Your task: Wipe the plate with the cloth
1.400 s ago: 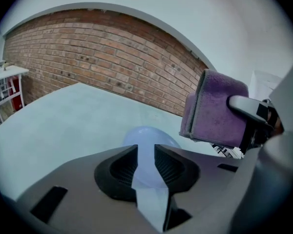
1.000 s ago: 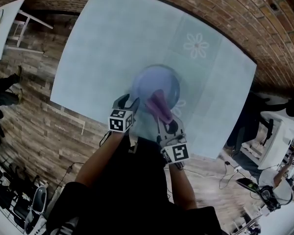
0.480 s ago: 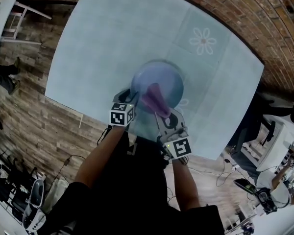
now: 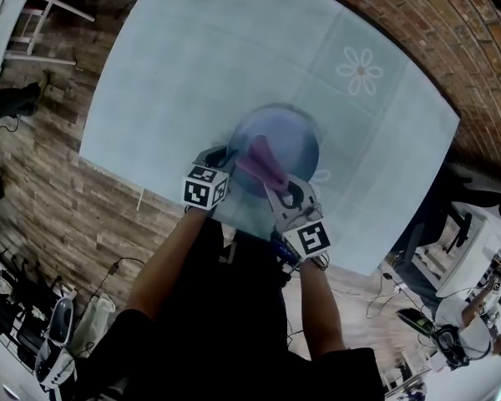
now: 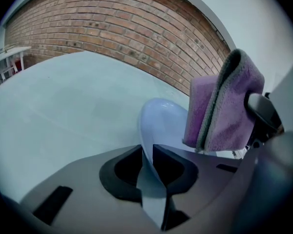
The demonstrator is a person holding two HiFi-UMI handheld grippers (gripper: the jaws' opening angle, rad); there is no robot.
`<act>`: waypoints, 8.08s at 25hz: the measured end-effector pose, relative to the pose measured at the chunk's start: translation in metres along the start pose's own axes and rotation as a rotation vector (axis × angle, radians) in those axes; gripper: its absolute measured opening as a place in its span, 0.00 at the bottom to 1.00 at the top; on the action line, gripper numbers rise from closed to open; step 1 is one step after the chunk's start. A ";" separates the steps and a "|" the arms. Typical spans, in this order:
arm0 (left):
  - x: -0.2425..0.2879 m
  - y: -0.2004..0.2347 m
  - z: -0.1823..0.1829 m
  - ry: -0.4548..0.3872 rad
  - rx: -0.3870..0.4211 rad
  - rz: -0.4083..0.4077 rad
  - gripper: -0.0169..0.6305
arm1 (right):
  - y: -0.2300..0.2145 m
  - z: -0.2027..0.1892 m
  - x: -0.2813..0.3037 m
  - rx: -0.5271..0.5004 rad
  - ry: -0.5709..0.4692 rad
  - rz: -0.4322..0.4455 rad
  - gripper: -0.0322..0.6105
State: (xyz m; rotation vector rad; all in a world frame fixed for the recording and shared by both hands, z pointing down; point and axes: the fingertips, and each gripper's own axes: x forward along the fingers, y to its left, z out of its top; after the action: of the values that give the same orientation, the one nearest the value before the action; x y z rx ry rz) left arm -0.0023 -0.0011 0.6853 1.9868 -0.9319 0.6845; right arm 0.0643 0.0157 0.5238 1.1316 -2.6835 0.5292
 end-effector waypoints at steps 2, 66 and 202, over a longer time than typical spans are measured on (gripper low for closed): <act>-0.005 0.008 0.001 0.008 0.017 0.003 0.15 | 0.005 -0.005 0.004 -0.003 0.020 0.036 0.15; -0.005 0.019 0.004 0.035 0.114 -0.027 0.11 | -0.121 -0.108 0.053 -0.618 0.767 -0.255 0.14; 0.001 0.016 0.006 0.001 0.019 -0.041 0.10 | 0.025 -0.169 0.025 -0.762 0.813 0.060 0.14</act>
State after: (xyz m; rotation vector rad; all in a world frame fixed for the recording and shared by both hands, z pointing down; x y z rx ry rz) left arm -0.0140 -0.0134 0.6902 2.0161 -0.8849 0.6734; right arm 0.0339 0.0817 0.6804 0.4624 -1.9018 -0.0613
